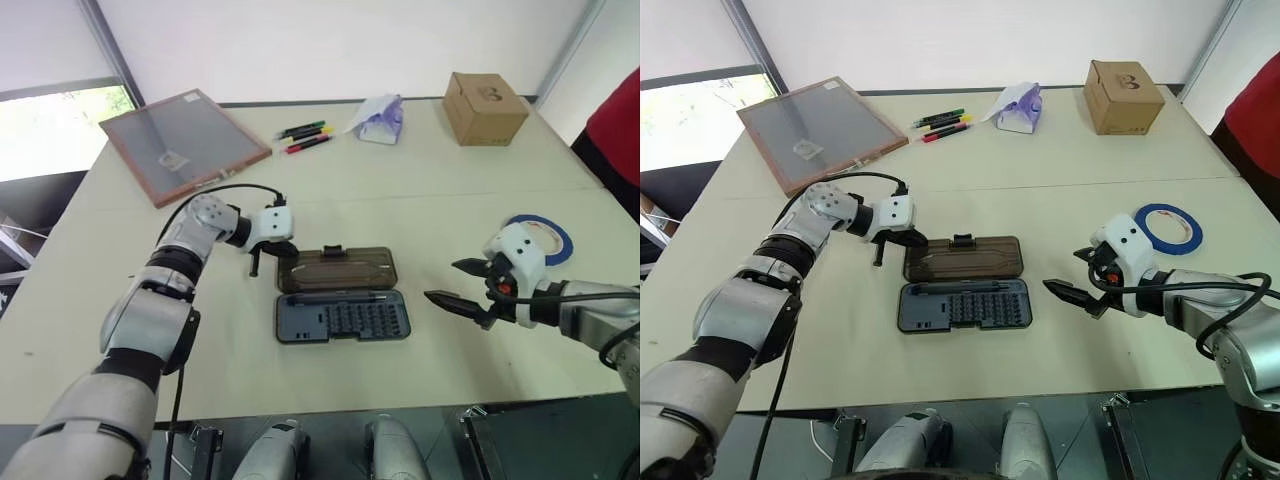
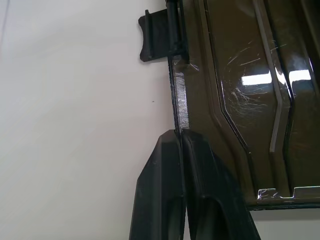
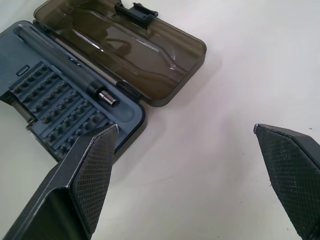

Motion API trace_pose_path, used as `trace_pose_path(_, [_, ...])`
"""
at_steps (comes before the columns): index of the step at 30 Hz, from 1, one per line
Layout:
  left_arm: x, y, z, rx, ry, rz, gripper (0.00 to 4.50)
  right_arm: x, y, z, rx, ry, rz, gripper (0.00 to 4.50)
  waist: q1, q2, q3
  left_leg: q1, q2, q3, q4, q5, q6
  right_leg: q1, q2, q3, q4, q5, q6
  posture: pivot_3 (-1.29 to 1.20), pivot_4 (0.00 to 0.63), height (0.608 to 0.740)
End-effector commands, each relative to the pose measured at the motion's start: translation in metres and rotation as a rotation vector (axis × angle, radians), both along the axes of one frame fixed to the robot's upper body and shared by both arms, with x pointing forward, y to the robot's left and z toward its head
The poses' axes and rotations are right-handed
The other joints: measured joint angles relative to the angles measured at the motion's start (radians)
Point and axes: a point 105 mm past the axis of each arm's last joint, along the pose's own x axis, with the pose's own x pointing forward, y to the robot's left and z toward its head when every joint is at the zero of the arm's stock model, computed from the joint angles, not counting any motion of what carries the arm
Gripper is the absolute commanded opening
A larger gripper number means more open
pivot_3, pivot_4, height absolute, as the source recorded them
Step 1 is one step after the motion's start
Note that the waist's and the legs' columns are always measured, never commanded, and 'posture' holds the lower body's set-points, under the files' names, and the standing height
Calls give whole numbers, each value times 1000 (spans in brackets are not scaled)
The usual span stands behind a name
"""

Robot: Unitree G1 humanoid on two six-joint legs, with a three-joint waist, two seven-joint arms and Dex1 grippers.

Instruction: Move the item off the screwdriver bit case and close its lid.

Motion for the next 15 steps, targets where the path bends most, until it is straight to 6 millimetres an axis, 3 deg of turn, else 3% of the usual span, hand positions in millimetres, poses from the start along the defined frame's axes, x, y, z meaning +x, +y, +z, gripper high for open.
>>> trace_pose_path(1, [5, 10, 0, 16, -39, 48, 1431, 1, 0, 10, -13, -48, 3, 4500, 1, 0, 0, 0, 0, 0, 0, 0, 0, 0, 0, 0, 0, 0, 0, 0, 150, 740])
trace_pose_path(7, [7, 4, 10, -29, -76, 28, 4479, 1, -1, 7, -13, -39, 3, 4500, 1, 0, 0, 0, 0, 0, 0, 0, 0, 0, 0, 0, 0, 0, 0, 0, 150, 740])
trace_pose_path(9, [7, 1, 18, -78, -65, 23, 4479, 2, -1, 6, -12, -36, 3, 4500, 1, 0, 0, 0, 0, 0, 0, 0, 0, 0, 0, 0, 0, 0, 0, 0, 150, 740])
trace_pose_path(13, [-4, -6, 74, -417, 165, -23, 4479, 2, -1, 5, -11, -27, 10, 4500, -2, 0, 0, -3, 0, -1, 1, 0, 0, -2, 0, 0, 0, 0, 0, 0, 150, 740])
trace_pose_path(15, [-16, -4, 90, -482, 243, -80, 4479, 2, -1, 5, -8, -27, 15, 4500, -4, 0, 0, -9, 0, -1, 4, 0, 0, -7, 0, 0, 2, 0, 0, 0, 150, 740])
